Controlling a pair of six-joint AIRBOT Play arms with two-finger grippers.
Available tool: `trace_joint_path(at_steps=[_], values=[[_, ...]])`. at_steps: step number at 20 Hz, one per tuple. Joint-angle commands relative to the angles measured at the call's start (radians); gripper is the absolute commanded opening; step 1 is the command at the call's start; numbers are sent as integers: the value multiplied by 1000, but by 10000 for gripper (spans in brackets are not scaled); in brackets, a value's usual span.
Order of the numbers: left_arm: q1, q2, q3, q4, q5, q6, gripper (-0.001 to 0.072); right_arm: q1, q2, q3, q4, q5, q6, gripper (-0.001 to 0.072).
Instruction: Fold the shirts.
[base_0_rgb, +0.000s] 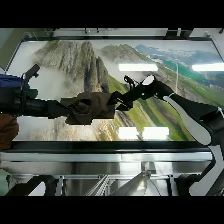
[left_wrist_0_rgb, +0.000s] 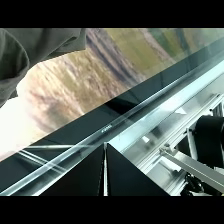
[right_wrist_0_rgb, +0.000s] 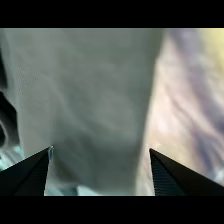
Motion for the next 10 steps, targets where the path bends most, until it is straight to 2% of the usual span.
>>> trace_joint_path(at_steps=[1, 2, 3, 4, 5, 6, 10], values=[[0, 0, 1, 0, 6, 2, 26, 24, -43, -1, 158, -56, -73, 701], [0, 0, 1, 0, 6, 2, 26, 27, -53, -1, 223, -74, -111, 689], [0, 0, 1, 0, 7, 2, 26, 29, -61, -1, 292, -79, -156, 526], [0, 0, 1, 0, 7, 2, 26, 28, -71, -1, 367, -78, -217, 246], [0, 0, 1, 0, 7, 2, 26, 28, -77, -1, 423, -80, -249, 76], [0, 0, 1, 0, 7, 2, 26, 25, -78, -1, 459, -81, -282, 27], [0, 0, 1, 0, 6, 2, 26, -37, -33, 0, 412, -66, -291, 26]])
